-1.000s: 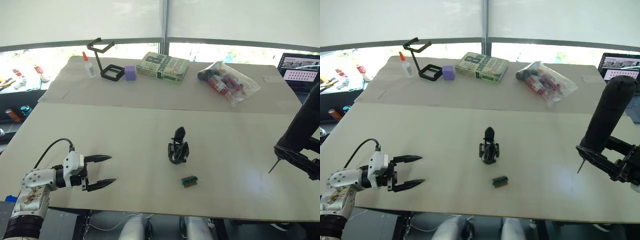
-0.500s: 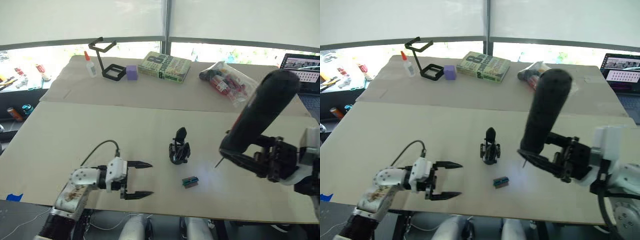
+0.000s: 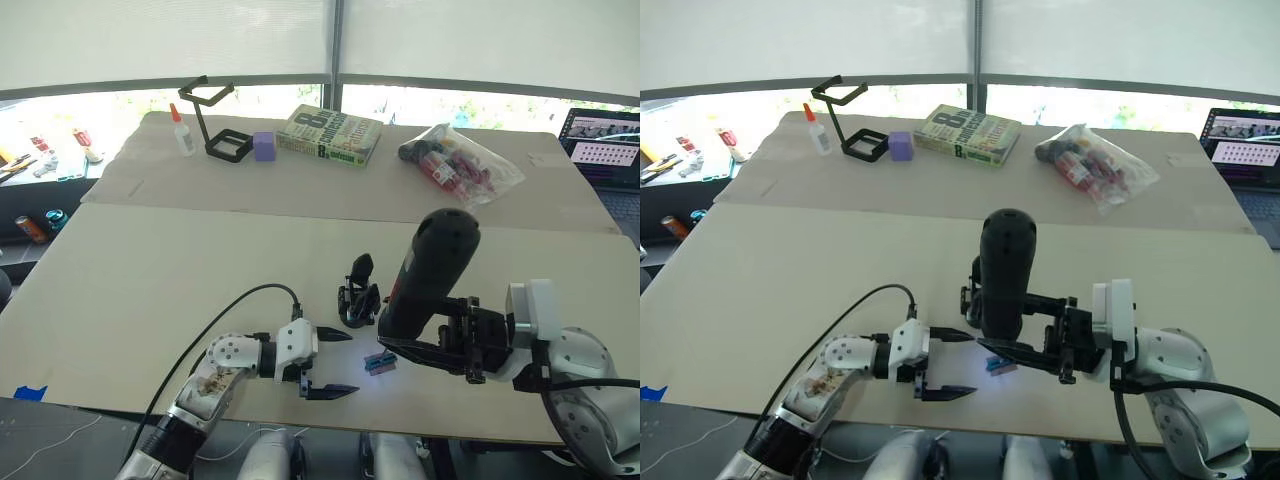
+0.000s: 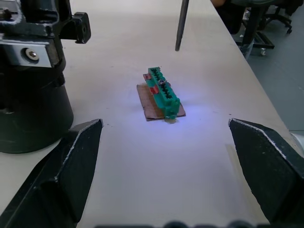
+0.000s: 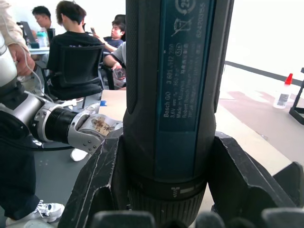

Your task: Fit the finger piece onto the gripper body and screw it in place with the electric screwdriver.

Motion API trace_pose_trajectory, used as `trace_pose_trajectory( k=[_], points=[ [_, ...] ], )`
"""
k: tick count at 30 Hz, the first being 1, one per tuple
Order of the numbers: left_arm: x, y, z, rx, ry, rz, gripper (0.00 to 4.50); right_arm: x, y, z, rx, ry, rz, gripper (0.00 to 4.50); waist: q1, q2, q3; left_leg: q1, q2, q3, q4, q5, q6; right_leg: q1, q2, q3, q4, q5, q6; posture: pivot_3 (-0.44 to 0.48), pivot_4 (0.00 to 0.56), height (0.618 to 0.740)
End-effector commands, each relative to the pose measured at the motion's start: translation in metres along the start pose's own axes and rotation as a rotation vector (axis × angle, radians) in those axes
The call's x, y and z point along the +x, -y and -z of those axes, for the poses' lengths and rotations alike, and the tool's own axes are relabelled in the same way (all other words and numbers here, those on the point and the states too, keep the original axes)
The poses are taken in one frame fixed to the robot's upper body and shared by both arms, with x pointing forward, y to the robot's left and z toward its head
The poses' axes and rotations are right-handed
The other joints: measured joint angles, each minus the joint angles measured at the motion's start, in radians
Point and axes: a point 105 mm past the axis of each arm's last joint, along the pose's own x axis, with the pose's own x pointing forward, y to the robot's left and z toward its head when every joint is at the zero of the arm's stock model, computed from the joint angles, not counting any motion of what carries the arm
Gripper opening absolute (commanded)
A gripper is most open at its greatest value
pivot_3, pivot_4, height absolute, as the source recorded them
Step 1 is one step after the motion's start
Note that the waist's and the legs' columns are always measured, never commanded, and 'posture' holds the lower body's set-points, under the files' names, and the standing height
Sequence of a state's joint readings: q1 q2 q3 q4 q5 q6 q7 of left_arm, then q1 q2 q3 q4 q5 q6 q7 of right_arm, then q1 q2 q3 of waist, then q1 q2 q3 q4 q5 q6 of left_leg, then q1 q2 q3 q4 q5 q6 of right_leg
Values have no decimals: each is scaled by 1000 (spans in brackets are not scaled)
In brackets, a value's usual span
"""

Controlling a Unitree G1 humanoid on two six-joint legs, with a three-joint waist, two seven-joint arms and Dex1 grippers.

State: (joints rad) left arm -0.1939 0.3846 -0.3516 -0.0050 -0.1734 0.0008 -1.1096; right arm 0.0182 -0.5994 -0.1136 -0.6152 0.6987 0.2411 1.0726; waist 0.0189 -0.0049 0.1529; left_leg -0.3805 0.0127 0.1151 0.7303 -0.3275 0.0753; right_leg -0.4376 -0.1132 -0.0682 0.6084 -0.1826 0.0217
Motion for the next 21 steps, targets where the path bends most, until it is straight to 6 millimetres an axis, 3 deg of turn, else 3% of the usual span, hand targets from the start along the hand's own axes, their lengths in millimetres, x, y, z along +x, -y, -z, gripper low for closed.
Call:
trace_pose_trajectory(
  k=[1,21],
  points=[
    [4,-1,10,-11,-44,-7,4488,2,0,-8,-85,44,-12,1929,1,0,0,0,0,0,0,0,0,0,0,0,0,0,0,0,150,740],
    [7,7,18,-36,-67,36,4488,-5,4,2,-96,16,16,1929,4,0,0,2,0,0,0,0,0,2,-1,0,0,0,0,0,150,740]
  ],
)
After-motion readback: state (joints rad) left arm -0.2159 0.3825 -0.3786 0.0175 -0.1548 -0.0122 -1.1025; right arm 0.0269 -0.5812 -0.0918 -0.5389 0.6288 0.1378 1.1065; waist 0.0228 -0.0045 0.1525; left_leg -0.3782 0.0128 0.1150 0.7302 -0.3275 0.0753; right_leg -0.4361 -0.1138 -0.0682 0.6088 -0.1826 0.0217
